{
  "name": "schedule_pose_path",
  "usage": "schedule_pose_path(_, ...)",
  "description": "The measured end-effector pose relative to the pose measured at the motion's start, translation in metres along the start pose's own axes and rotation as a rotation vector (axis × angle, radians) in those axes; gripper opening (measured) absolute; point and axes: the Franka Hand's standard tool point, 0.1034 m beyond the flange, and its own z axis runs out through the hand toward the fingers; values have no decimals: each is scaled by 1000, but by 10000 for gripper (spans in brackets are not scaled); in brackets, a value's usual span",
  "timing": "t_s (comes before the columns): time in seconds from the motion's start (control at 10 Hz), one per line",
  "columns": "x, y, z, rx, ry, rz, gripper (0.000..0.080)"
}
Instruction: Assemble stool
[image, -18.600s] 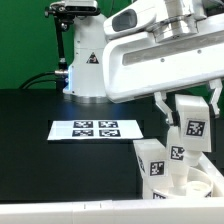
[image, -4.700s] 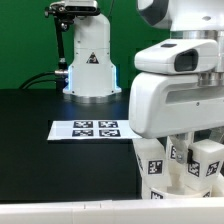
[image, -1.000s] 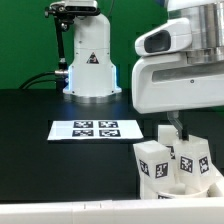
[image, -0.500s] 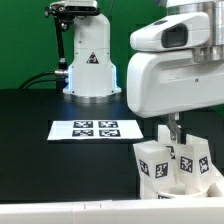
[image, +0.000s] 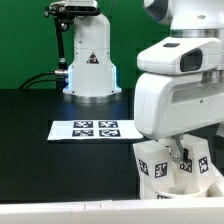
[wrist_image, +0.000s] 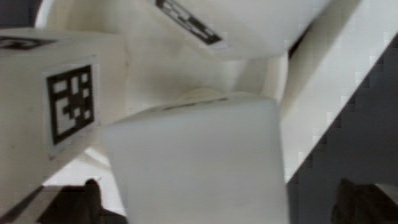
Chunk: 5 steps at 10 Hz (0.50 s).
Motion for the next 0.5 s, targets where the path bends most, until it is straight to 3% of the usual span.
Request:
schedule_pose_path(0.1, 0, 1, 0, 0, 0, 2, 649)
schedule_pose_path(0.2, 0, 1, 0, 0, 0, 16, 521)
schedule_pose_path(0.3, 0, 1, 0, 0, 0, 20, 521)
schedule_pose_path(0.4, 0, 1, 0, 0, 0, 65, 383)
schedule_pose_path(0.5, -1, 1, 0, 0, -1, 129, 340)
